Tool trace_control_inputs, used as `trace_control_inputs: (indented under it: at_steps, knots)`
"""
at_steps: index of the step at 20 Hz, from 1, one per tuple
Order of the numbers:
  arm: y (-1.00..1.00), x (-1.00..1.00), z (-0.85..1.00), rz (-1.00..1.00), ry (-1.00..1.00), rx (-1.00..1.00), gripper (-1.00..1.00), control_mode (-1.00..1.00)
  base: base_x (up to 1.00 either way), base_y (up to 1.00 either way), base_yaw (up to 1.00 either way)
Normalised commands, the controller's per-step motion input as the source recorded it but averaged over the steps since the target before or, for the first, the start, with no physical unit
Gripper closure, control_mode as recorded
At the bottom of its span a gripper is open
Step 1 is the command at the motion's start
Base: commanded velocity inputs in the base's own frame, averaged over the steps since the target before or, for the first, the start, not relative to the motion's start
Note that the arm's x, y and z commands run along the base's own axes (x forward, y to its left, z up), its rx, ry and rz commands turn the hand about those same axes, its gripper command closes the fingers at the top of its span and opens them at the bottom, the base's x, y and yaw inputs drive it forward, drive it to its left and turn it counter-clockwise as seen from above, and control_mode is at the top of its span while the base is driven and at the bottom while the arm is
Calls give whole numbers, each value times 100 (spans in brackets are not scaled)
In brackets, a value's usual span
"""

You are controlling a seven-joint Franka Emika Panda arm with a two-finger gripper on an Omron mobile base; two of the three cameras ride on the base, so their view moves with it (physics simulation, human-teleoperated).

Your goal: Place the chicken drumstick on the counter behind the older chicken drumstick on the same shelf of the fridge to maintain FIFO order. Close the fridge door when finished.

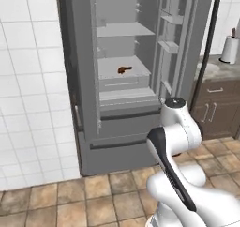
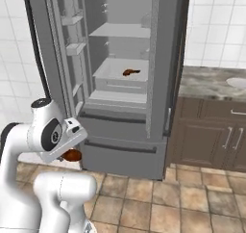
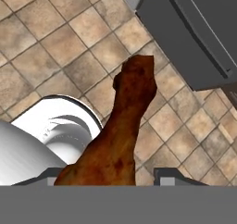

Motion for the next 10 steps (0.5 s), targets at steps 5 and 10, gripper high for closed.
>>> trace_control_inputs:
  at_steps: [5,10]
  knots:
    - [0,0,0,0,0,0,100,100,60,-14,-4]
    - [0,0,0,0,0,0,100,100,81,-22,-6]
